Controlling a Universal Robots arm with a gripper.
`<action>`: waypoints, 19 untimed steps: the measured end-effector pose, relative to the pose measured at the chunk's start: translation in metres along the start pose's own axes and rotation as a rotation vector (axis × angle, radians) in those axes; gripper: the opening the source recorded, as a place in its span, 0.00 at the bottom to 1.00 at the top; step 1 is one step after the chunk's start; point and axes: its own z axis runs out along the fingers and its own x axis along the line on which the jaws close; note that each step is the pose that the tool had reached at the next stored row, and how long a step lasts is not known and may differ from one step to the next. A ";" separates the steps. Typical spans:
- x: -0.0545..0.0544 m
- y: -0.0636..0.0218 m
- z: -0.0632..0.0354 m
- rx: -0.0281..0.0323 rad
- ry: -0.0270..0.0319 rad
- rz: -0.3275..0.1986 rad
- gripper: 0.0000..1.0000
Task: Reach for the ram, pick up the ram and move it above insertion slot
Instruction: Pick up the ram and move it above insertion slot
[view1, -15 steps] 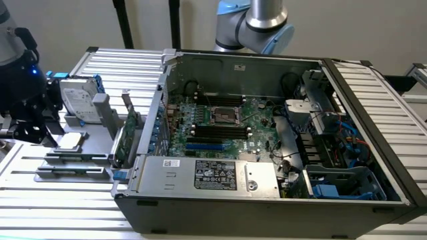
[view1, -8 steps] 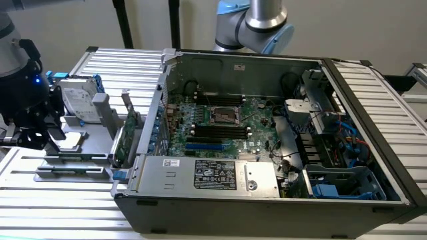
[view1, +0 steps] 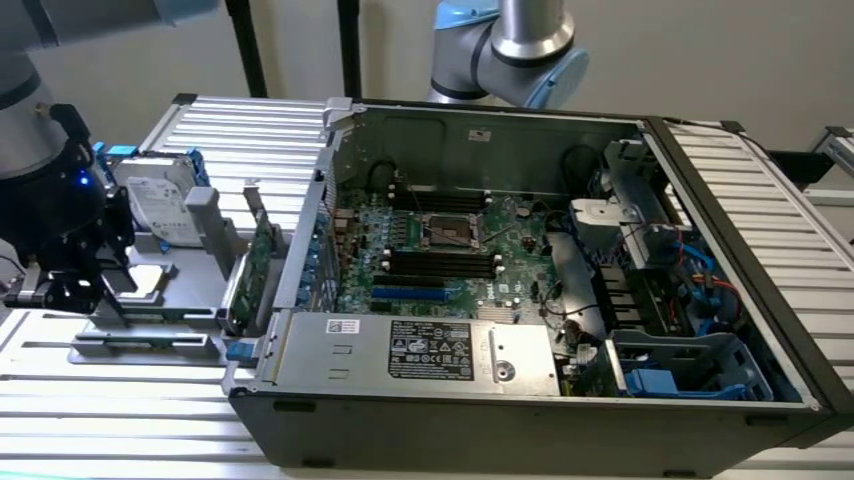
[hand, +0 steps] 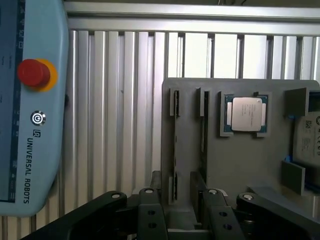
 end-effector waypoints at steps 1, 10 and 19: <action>0.000 -0.0001 0.0018 0.0000 0.0000 0.000 0.36; 0.000 -0.0011 0.0181 0.0000 0.0000 0.000 0.36; 0.000 -0.0022 0.0345 0.0000 0.0000 0.000 0.36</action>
